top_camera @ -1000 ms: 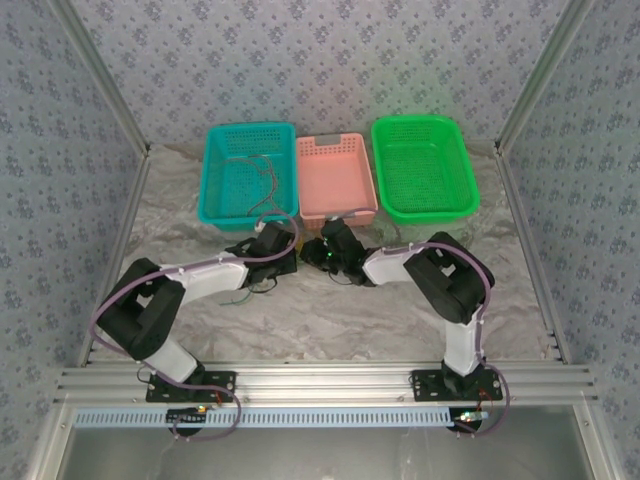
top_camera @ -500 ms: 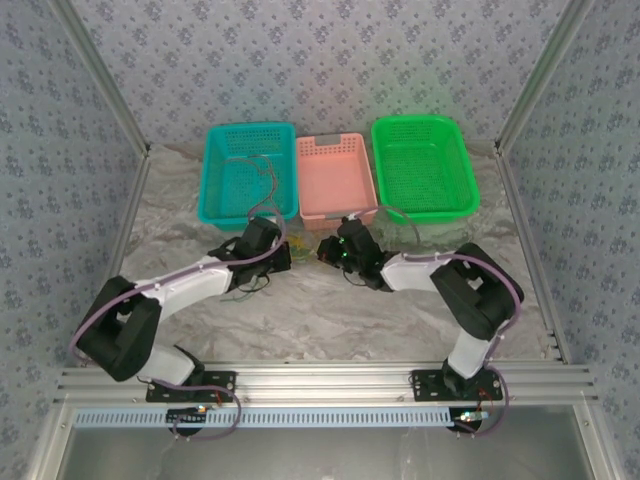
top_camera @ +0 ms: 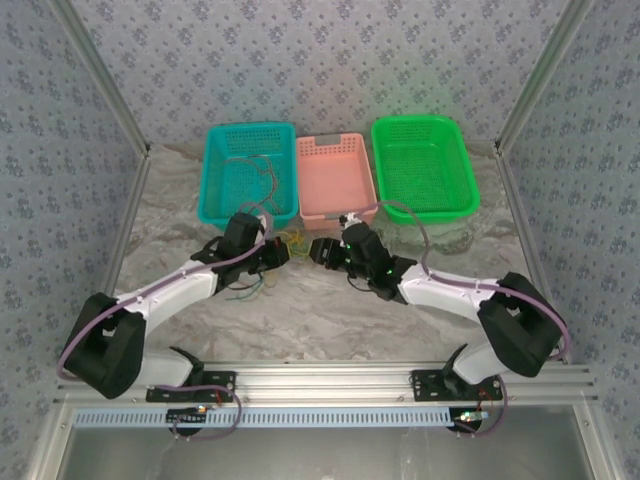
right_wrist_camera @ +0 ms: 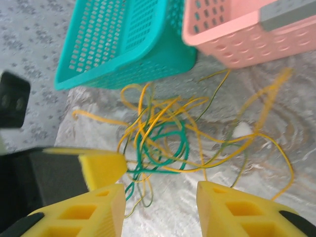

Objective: Untangle the cables

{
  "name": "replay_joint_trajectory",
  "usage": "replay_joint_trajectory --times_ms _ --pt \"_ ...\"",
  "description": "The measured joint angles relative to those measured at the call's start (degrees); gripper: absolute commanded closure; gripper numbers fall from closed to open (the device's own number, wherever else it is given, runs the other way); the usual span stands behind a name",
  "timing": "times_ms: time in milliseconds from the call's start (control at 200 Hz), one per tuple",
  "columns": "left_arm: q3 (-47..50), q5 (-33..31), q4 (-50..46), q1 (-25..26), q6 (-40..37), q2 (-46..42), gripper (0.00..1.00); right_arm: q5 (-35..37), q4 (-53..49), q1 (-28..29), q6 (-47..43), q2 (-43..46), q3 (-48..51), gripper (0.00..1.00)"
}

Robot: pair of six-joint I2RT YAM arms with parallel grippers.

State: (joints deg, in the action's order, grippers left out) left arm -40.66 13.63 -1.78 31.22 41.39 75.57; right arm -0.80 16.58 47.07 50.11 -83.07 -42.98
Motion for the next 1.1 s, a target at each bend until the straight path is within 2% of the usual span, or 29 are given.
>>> replay_joint_trajectory --times_ms 115,315,510,745,909,1099 --pt "0.00 1.36 0.85 0.00 2.08 -0.85 1.00 -0.26 3.23 0.74 1.22 0.15 2.14 0.49" --pt "-0.02 3.67 2.21 0.00 5.29 -1.79 1.00 -1.79 9.09 0.26 4.35 -2.40 2.97 0.50" --pt "-0.02 5.86 3.98 0.00 7.48 -2.03 1.00 -2.97 12.33 -0.61 6.60 -4.44 2.80 0.66" --pt "-0.02 7.96 5.46 0.00 8.94 -3.17 1.00 -3.23 14.25 -2.34 7.52 -5.29 2.16 0.71" --pt "-0.02 9.16 5.46 0.00 9.07 -3.17 1.00 -3.96 15.02 -3.87 7.91 -5.25 2.10 1.00" --pt "-0.74 10.45 5.44 -0.50 8.57 -3.17 1.00 -4.57 12.09 -4.74 6.12 -1.79 1.97 1.00"
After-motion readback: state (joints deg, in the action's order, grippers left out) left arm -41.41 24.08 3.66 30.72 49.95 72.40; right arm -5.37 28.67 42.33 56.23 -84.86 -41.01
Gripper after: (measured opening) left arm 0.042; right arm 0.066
